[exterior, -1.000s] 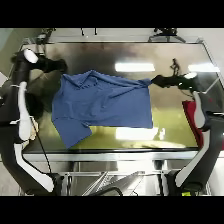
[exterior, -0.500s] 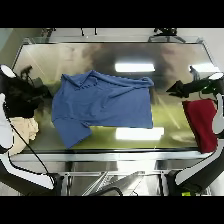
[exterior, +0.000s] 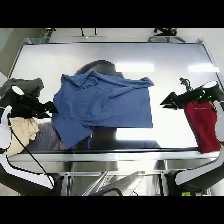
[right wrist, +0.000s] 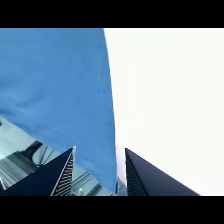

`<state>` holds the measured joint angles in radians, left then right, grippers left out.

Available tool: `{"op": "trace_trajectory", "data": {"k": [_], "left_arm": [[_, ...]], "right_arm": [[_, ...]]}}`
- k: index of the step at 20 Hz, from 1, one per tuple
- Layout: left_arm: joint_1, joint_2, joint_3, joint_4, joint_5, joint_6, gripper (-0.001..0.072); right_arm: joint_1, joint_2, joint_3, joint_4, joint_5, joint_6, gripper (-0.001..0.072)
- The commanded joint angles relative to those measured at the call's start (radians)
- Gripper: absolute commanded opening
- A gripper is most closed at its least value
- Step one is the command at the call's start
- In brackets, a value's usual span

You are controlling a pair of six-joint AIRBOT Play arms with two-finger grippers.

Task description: Fold the shirts.

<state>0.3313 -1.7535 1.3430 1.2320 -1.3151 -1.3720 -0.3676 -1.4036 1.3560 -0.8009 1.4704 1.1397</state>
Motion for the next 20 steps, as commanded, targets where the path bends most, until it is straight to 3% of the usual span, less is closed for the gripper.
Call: {"op": "trace_trajectory", "data": {"k": [1,4,13,14,15,17,20], "left_arm": [[0.041,-0.008,-0.015,-0.035,0.019,0.072,0.0591],[0.063,-0.008,-0.015,-0.200,0.006,0.176,0.0590],[0.041,-0.126,-0.015,-0.298,-0.093,0.240,0.0580],[0.042,-0.126,-0.014,-0.298,-0.099,0.248,0.0317],[0.047,-0.125,-0.014,-0.298,-0.106,0.269,0.0135],[0.056,-0.124,-0.014,-0.285,-0.124,0.274,0.0015],[0.071,-0.122,-0.014,-0.282,-0.140,0.273,0.0015]], "right_arm": [[0.002,0.055,-0.061,0.000,0.005,-0.007,0.0357],[0.002,0.069,-0.071,0.000,0.004,-0.006,0.0357],[0.003,0.061,-0.073,-0.009,-0.011,-0.006,0.0356],[0.004,0.061,-0.084,-0.012,-0.011,-0.006,0.0357],[0.006,0.061,-0.104,-0.012,-0.015,-0.006,0.0356],[0.010,0.061,-0.163,-0.011,-0.035,-0.006,0.0357],[0.011,0.061,-0.262,-0.011,-0.092,-0.007,0.0357]]}}
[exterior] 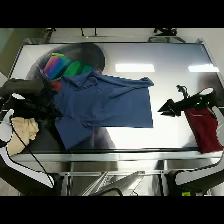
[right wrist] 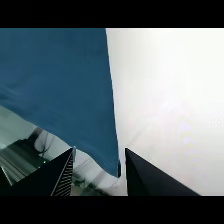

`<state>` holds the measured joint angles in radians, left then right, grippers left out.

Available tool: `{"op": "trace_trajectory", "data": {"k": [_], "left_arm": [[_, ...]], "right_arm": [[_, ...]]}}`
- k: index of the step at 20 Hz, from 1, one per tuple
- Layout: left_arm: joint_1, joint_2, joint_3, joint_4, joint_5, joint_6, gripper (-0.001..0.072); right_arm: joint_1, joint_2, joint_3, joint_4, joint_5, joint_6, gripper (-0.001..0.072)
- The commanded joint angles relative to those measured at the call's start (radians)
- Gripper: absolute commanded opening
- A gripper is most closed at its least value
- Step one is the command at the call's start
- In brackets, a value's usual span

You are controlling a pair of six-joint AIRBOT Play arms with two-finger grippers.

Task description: Fold the shirts.

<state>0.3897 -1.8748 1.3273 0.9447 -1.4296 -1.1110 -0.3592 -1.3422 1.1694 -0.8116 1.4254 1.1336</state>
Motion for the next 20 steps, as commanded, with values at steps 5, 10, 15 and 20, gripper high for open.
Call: {"op": "trace_trajectory", "data": {"k": [5,10,15,20], "left_arm": [[0.022,0.000,0.081,0.005,-0.038,-0.017,0.0015],[0.006,0.000,0.119,0.001,-0.056,-0.034,0.0014],[0.000,0.000,0.119,0.004,-0.056,-0.034,0.0014],[0.001,0.000,0.119,0.004,-0.061,-0.034,0.0015]], "right_arm": [[0.026,-0.024,-0.127,0.000,-0.107,-0.011,0.0356],[0.151,-0.076,-0.141,0.003,-0.143,0.008,0.0351],[0.282,-0.068,-0.154,0.003,-0.109,0.035,0.0245],[0.282,-0.003,-0.154,0.002,-0.117,0.042,0.0137]]}}
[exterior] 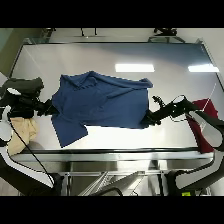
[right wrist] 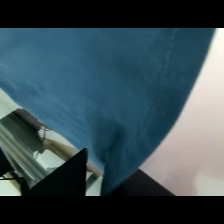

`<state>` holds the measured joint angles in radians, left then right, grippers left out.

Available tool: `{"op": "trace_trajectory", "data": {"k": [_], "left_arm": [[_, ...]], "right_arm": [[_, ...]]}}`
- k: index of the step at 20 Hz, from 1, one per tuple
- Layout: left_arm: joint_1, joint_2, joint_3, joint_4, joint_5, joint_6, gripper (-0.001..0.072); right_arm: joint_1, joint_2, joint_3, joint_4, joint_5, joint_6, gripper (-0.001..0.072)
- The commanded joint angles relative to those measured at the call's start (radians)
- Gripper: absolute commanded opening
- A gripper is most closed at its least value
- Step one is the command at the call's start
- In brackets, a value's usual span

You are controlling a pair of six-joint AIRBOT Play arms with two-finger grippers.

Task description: Fold the shirts.

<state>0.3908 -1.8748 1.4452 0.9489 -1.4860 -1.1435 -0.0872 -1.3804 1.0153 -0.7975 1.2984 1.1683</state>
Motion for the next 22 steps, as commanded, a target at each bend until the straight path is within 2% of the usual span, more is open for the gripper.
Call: {"op": "trace_trajectory", "data": {"k": [1,2,3,10,13,16,17,19,21,22], "left_arm": [[-0.001,0.000,0.001,0.000,-0.009,-0.002,0.0015],[-0.001,0.000,0.001,-0.001,-0.015,-0.002,0.0015],[0.000,0.000,0.001,0.000,-0.017,-0.002,0.0015],[0.002,0.012,0.001,-0.012,-0.088,0.018,0.0015],[-0.003,0.119,0.001,-0.082,-0.098,0.030,0.0014],[0.005,0.295,0.002,-0.315,-0.138,0.037,0.0015],[0.010,0.363,0.002,-0.426,-0.167,0.039,0.0015],[0.016,0.514,0.002,-0.689,-0.198,0.099,0.0015],[0.049,0.696,0.008,-0.949,-0.171,0.152,0.0014],[0.077,0.780,0.037,-1.032,-0.137,0.150,0.0015]], "right_arm": [[0.010,0.050,0.000,-0.013,0.010,0.007,0.0093],[0.010,0.064,0.000,-0.014,0.010,0.009,0.0082],[0.010,0.077,0.000,-0.018,0.010,0.011,0.0017],[-0.005,0.194,0.003,-0.073,-0.027,0.052,0.0018],[-0.046,0.302,0.056,-0.069,-0.021,0.053,0.0018],[-0.128,0.424,0.167,0.032,0.005,0.029,0.0018],[-0.150,0.469,0.217,0.120,0.017,-0.008,0.0018],[-0.166,0.554,0.344,0.272,0.026,-0.071,0.0017],[-0.166,0.623,0.520,0.294,0.017,-0.089,0.0017],[-0.166,0.653,0.620,0.278,-0.007,-0.089,0.0018]]}}
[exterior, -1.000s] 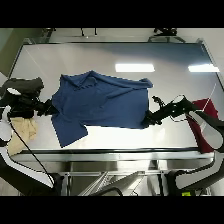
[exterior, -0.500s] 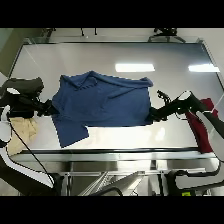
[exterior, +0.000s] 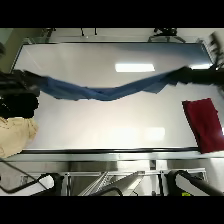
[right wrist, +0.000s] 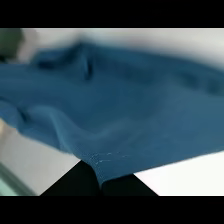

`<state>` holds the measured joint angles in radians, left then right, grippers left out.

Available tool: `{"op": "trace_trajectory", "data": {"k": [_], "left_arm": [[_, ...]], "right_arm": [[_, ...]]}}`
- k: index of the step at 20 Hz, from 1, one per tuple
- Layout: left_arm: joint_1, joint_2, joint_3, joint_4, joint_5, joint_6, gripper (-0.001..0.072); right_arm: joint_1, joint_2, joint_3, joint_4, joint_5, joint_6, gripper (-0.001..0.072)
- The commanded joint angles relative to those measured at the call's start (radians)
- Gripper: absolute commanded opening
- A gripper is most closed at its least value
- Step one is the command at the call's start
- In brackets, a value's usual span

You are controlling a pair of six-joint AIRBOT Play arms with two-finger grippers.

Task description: Fold the shirts.

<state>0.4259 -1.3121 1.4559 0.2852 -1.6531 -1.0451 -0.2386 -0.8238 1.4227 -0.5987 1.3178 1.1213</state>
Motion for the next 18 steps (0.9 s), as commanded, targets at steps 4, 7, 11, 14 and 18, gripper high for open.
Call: {"op": "trace_trajectory", "data": {"k": [4,7,11,14,18], "left_arm": [[0.309,0.459,0.334,-0.414,0.155,0.010,0.0014],[0.436,0.449,0.598,-0.335,0.192,-0.109,0.0015],[0.429,0.343,0.633,-0.263,0.150,-0.160,0.0014],[0.241,0.296,0.388,-0.106,0.117,-0.106,0.0014],[-0.166,0.143,0.041,0.384,0.257,-0.037,0.0014]], "right_arm": [[-0.014,0.157,0.566,-0.056,-0.164,-0.037,0.0018],[-0.014,0.155,0.671,-0.119,-0.204,-0.038,0.0018],[-0.014,0.049,0.589,-0.133,-0.086,-0.038,0.0017],[0.005,-0.063,0.391,-0.068,-0.019,-0.058,0.0017],[0.068,-0.178,0.000,-0.064,-0.153,-0.135,0.0017]]}}
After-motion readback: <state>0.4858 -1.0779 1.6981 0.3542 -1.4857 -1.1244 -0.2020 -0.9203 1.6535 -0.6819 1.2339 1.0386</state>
